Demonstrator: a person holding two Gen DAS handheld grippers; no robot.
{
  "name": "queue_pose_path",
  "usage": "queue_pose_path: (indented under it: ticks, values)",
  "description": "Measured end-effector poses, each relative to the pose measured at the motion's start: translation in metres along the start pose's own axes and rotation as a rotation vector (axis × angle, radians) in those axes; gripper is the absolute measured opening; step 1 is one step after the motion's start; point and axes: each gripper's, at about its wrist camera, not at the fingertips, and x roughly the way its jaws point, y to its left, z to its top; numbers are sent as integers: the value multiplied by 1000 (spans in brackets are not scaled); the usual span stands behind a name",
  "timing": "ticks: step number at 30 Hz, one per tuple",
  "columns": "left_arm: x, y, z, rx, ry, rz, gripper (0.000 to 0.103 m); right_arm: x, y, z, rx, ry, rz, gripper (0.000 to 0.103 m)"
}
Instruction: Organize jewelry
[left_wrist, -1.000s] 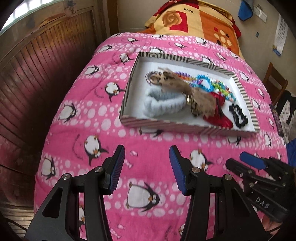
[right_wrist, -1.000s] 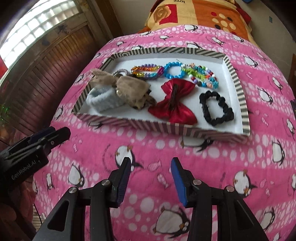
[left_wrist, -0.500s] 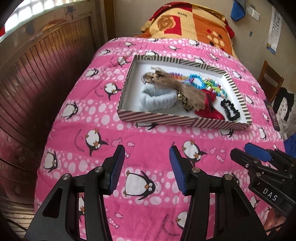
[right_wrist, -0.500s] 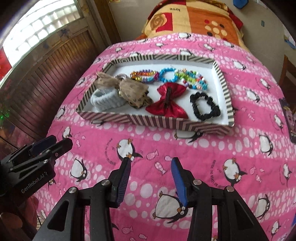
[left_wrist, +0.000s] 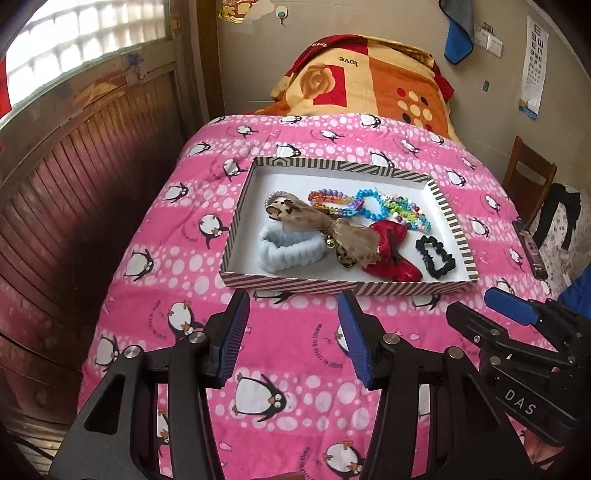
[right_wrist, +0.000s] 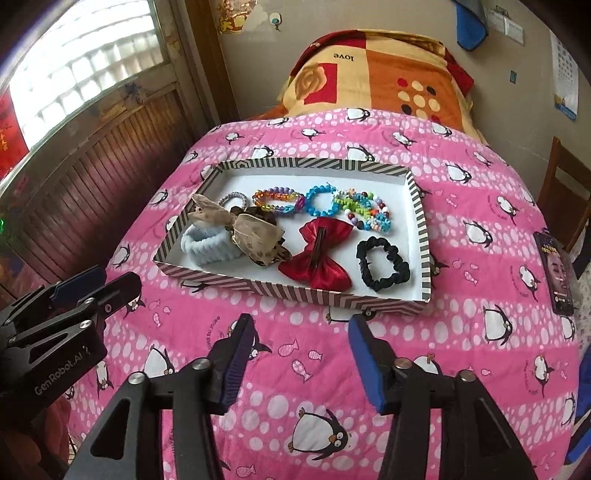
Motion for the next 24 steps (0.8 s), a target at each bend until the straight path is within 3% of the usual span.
queue_pose_path:
  ticks: [24]
  values:
    - [6,-6,13,5,-21,3,49,3,-10,10,2,9,-1,53]
